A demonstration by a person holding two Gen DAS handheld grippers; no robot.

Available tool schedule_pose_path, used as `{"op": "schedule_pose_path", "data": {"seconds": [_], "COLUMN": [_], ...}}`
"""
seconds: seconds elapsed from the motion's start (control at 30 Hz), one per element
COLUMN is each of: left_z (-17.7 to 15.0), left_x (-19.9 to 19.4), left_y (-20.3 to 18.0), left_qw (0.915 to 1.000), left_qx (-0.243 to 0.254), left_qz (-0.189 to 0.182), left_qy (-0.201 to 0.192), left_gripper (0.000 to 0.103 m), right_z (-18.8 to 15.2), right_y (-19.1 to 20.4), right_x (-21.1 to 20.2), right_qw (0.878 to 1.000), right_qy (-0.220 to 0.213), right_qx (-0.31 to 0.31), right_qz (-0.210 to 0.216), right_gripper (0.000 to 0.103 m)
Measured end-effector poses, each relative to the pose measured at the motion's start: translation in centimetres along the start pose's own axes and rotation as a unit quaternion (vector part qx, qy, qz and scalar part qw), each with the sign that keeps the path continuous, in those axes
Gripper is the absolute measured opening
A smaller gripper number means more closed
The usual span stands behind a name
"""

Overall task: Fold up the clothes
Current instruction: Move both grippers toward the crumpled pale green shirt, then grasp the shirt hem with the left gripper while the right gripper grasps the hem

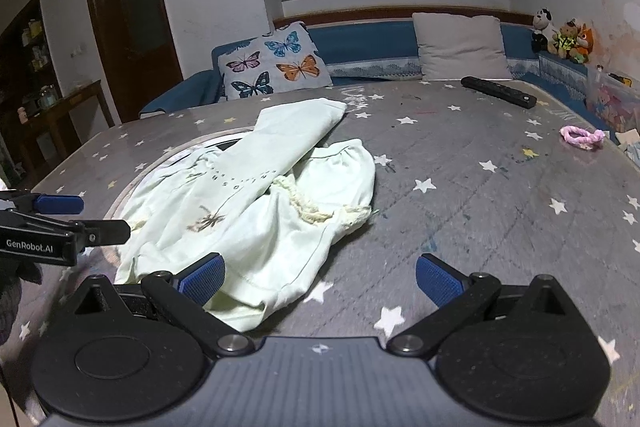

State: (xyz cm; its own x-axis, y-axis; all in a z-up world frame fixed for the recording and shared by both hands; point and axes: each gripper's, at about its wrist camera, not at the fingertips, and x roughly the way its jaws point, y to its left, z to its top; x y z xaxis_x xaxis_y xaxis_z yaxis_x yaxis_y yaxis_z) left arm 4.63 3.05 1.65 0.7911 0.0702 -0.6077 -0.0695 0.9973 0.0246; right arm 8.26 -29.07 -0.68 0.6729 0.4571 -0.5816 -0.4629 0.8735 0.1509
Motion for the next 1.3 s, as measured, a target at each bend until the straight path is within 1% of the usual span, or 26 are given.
{"op": "schedule_pose_path", "data": {"seconds": [0.1,0.13,0.2,0.27,0.43,0.5,0.57,0.6,0.73,0.83,1.0,1.13,1.3], "left_z": [0.6,0.8,1.2,1.6,2.7,3.2,3.8,4.2,5.5,6.3,7.1,7.4,7.4], "left_x": [1.0,1.5,2.3,3.2,5.2,6.1,7.0,7.4,9.0,10.3,12.1,13.1,14.5], "left_y": [0.6,0.9,1.5,2.1,3.1,3.5,4.0,4.3,4.7,4.9,4.9,4.7,4.4], "left_qw": [1.0000,0.9999,0.9997,0.9996,0.9990,0.9988,0.9986,0.9986,0.9990,0.9992,0.9990,0.9980,0.9961], "left_qx": [0.001,0.000,-0.003,-0.007,-0.001,0.002,0.003,0.003,0.017,0.019,0.019,0.015,0.016], "left_qz": [0.010,0.013,0.020,0.023,0.037,0.042,0.044,0.044,0.031,0.017,-0.011,-0.045,-0.068], "left_qy": [0.002,0.005,0.011,0.017,0.027,0.028,0.029,0.030,0.026,0.031,0.039,0.042,0.054], "left_gripper": [0.102,0.101,0.098,0.096,0.084,0.080,0.077,0.075,0.074,0.074,0.075,0.075,0.074], "right_z": [0.7,1.0,1.5,2.1,3.7,4.3,5.1,5.4,6.8,7.8,8.7,9.3,9.4], "right_y": [-0.3,-0.5,-0.8,-1.1,-1.9,-2.1,-2.4,-2.4,-2.9,-3.1,-3.3,-3.4,-3.5], "right_x": [0.8,1.2,1.9,2.7,4.8,5.5,6.4,6.7,8.7,10.4,12.8,14.5,15.7], "right_qw": [1.000,1.000,1.000,1.000,1.000,1.000,1.000,1.000,0.999,0.999,0.998,0.998,0.997], "right_qy": [0.003,0.004,0.007,0.010,0.022,0.024,0.024,0.024,0.030,0.036,0.048,0.058,0.067], "right_qx": [0.000,0.000,0.003,0.007,0.019,0.018,0.015,0.015,0.019,0.019,0.019,0.018,0.019], "right_qz": [0.001,0.002,0.002,0.003,0.007,0.007,0.005,0.005,0.011,0.016,0.024,0.033,0.039], "right_gripper": [0.102,0.102,0.097,0.097,0.090,0.087,0.086,0.084,0.079,0.075,0.063,0.057,0.047]}}
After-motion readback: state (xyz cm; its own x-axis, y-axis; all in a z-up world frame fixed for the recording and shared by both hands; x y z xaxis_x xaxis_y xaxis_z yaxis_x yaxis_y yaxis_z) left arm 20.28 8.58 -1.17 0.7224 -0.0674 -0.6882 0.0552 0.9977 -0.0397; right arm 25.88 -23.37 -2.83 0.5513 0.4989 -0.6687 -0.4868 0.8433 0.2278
